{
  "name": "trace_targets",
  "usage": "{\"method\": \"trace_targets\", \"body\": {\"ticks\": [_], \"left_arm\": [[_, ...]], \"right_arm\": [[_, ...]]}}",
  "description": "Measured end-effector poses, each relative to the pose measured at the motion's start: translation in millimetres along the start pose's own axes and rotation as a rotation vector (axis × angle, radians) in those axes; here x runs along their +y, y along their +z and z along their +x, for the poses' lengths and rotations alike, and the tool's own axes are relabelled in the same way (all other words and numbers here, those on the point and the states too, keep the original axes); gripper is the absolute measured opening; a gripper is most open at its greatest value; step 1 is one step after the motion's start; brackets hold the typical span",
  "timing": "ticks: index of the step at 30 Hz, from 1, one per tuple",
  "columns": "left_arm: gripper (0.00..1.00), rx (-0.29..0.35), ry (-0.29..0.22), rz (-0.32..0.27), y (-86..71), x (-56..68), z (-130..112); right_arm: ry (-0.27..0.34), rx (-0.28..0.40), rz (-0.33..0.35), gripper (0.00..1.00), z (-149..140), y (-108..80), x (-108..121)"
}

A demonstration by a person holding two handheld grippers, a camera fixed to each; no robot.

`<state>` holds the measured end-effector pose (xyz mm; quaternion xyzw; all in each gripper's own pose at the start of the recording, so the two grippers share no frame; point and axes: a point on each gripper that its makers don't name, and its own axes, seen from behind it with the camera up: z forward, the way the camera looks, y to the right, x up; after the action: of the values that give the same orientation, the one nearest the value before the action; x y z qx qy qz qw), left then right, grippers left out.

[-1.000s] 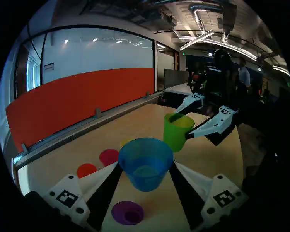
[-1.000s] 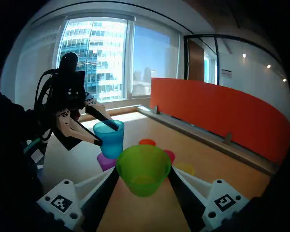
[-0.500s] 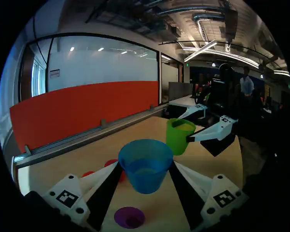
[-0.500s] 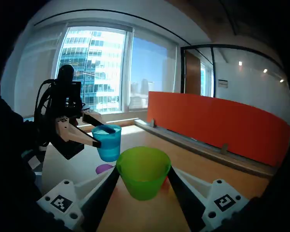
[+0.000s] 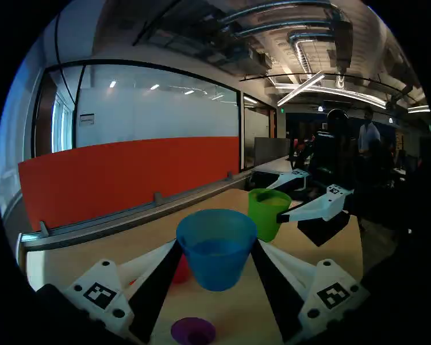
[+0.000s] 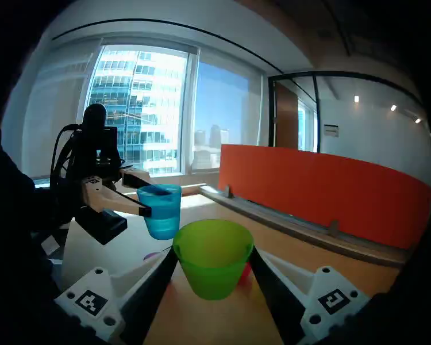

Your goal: Pour water

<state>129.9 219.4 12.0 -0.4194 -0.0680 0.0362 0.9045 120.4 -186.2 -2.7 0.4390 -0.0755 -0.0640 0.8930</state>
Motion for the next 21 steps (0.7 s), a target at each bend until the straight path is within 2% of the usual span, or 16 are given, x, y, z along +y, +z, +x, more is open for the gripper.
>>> {"method": "trace_targets", "body": {"ticks": [14, 21], "left_arm": [[0.85, 0.072, -0.021, 0.012, -2.4, -4.1, 11], [0.85, 0.077, -0.017, 0.009, -4.4, -3.6, 13]], "right_arm": [[-0.020, 0.004, -0.002, 0.92, 3, 1.9, 0], [-0.026, 0.003, 0.006, 0.92, 4, 2.1, -2]]}}
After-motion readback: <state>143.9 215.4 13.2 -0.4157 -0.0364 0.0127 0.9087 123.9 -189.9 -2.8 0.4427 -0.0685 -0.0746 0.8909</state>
